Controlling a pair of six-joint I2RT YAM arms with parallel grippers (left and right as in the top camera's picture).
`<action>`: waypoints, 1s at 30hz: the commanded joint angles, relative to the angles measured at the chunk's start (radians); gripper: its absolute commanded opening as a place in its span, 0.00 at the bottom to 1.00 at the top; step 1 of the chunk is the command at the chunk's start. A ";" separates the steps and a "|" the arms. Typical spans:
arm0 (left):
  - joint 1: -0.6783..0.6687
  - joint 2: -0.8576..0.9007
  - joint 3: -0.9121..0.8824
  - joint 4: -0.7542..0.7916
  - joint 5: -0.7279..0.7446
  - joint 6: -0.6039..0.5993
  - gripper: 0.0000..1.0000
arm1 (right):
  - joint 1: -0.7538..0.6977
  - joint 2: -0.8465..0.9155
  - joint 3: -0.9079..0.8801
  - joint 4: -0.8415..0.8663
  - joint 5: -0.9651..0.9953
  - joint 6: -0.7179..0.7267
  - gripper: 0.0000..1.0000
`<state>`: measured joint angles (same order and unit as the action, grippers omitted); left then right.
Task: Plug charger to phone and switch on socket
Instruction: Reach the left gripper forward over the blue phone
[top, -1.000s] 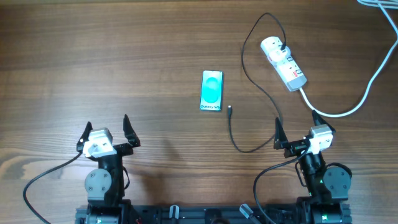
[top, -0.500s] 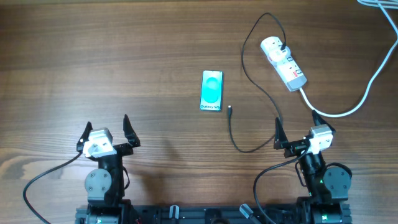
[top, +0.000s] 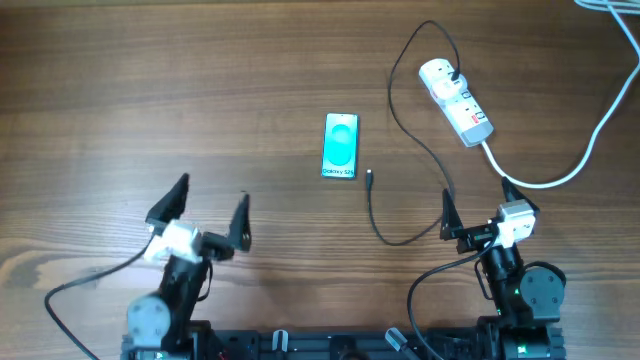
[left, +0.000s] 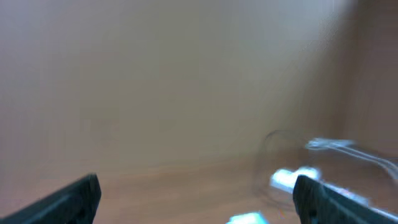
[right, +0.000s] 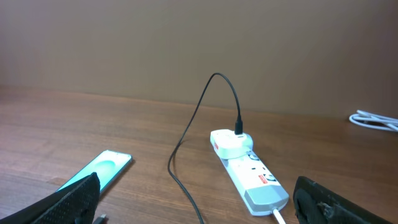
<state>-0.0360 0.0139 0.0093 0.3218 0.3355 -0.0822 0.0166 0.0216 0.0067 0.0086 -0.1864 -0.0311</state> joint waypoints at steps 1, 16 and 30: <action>0.006 -0.007 0.079 0.083 0.181 -0.196 1.00 | 0.002 0.001 -0.001 0.005 0.005 0.008 1.00; 0.005 0.900 1.421 -1.257 0.290 -0.107 1.00 | 0.002 0.001 -0.001 0.005 0.005 0.008 1.00; -0.314 1.500 1.672 -1.493 -0.021 -0.358 1.00 | 0.002 0.001 -0.001 0.005 0.005 0.007 1.00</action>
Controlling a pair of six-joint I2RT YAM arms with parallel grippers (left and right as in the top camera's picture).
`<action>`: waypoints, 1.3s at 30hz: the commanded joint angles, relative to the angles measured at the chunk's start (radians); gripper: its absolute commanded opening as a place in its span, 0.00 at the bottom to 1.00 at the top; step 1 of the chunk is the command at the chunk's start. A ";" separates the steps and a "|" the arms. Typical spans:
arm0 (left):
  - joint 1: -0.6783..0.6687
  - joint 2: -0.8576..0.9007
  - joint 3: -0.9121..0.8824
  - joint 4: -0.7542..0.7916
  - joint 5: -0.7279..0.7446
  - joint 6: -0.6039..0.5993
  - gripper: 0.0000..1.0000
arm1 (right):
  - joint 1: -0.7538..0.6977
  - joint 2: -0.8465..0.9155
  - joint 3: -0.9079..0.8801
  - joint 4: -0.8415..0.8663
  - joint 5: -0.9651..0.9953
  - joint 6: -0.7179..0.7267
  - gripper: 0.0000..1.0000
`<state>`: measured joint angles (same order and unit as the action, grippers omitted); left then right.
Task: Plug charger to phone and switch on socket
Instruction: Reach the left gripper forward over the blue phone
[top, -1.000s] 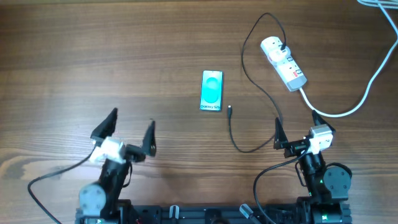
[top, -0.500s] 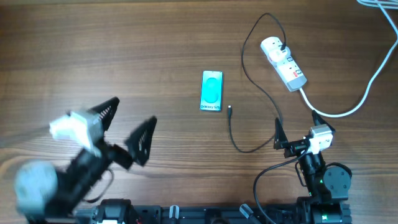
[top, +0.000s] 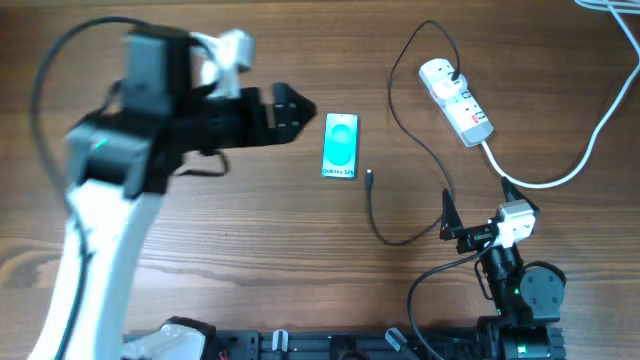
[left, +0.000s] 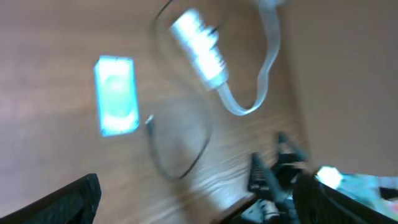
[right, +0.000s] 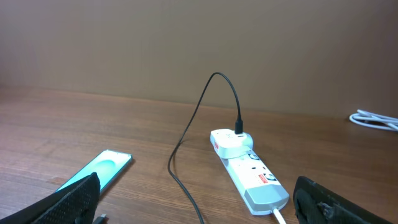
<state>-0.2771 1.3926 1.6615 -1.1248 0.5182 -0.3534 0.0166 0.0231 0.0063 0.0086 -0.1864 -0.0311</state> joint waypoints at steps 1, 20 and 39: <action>-0.106 0.194 0.043 -0.096 -0.273 -0.098 0.99 | 0.002 0.000 -0.001 0.005 0.005 0.008 1.00; -0.257 0.629 0.091 0.214 -0.465 -0.127 1.00 | 0.002 0.000 -0.001 0.005 0.005 0.008 1.00; -0.321 0.846 0.091 0.249 -0.527 -0.126 1.00 | 0.002 0.000 -0.001 0.005 0.005 0.007 1.00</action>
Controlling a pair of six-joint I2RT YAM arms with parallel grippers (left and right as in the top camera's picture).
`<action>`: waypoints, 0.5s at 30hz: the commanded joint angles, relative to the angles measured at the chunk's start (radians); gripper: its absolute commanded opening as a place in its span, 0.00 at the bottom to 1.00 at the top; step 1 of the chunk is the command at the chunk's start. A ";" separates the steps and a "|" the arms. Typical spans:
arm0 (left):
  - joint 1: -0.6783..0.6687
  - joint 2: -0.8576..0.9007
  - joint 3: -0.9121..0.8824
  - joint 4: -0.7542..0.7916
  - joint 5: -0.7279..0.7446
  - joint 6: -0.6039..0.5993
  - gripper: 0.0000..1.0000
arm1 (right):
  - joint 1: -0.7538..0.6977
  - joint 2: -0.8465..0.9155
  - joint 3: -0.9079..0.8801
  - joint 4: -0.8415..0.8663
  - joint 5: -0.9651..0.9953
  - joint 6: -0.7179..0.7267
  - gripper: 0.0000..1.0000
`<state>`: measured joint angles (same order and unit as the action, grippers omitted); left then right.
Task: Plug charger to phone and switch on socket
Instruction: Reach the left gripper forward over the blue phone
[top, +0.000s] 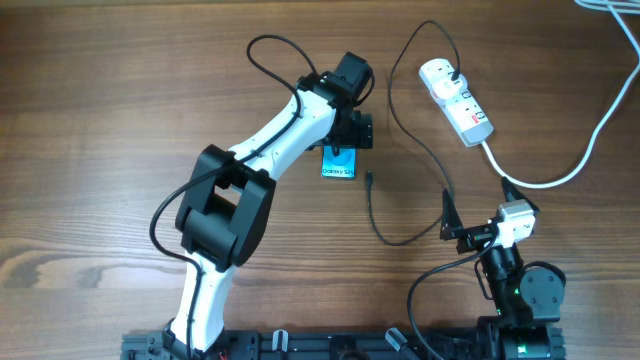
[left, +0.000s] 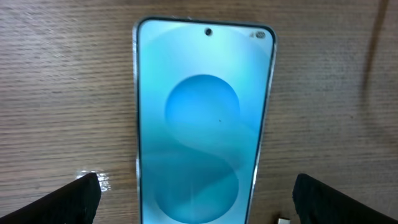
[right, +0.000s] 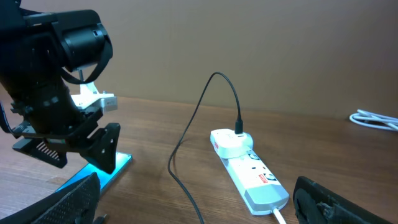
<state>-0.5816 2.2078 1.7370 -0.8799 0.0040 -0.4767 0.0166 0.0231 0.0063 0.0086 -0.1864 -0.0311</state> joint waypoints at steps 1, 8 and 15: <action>-0.021 0.036 0.015 0.005 -0.013 -0.002 1.00 | 0.002 0.000 -0.001 0.005 0.005 0.007 1.00; -0.038 0.079 0.015 0.005 -0.054 0.003 1.00 | 0.002 0.000 -0.001 0.005 0.005 0.008 1.00; -0.038 0.080 0.015 0.014 -0.100 0.080 1.00 | 0.002 0.000 -0.001 0.005 0.005 0.007 0.99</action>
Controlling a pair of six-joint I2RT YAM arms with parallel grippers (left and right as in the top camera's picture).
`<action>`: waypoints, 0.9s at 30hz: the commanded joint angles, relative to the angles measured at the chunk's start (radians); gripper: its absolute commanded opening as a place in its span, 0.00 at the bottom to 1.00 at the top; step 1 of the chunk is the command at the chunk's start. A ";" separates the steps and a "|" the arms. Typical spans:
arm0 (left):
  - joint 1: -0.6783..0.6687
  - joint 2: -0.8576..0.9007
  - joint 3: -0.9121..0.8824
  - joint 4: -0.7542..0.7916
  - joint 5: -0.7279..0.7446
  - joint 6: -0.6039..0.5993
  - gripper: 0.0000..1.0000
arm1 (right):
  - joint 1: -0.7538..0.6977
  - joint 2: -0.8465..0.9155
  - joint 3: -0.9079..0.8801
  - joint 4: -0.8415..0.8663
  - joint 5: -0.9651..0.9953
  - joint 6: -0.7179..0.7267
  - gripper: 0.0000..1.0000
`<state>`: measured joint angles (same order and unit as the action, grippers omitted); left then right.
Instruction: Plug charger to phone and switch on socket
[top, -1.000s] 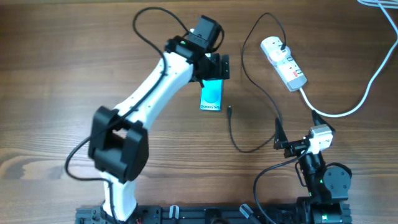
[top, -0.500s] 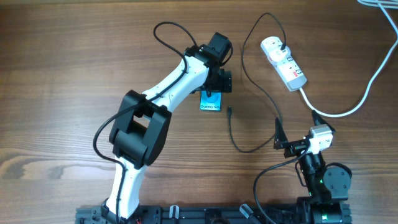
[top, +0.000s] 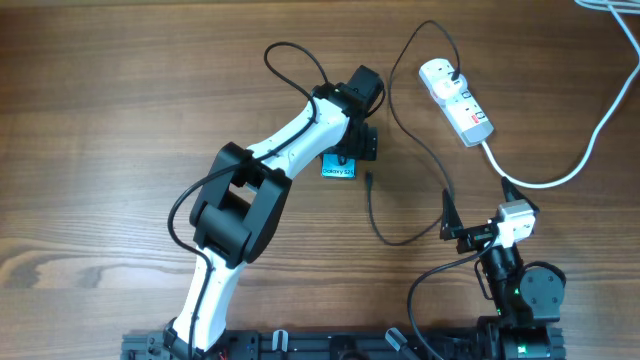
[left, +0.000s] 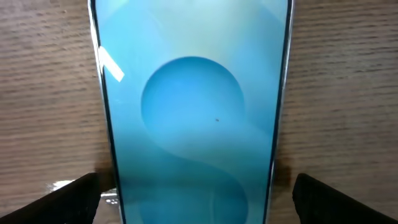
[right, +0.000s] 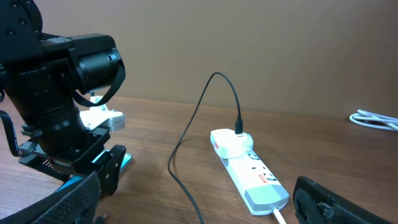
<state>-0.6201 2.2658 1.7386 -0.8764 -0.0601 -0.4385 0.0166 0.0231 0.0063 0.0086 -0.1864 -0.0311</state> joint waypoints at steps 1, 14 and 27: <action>0.001 0.022 0.013 0.017 -0.036 0.042 1.00 | 0.002 0.000 -0.001 0.005 0.005 0.007 1.00; 0.009 0.022 -0.003 0.032 -0.047 0.065 1.00 | 0.002 0.000 -0.001 0.005 0.005 0.008 1.00; -0.039 0.022 -0.007 0.005 -0.188 0.004 1.00 | 0.002 0.000 -0.001 0.005 0.005 0.008 1.00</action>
<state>-0.6437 2.2669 1.7386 -0.8551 -0.1619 -0.4137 0.0166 0.0231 0.0063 0.0086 -0.1864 -0.0311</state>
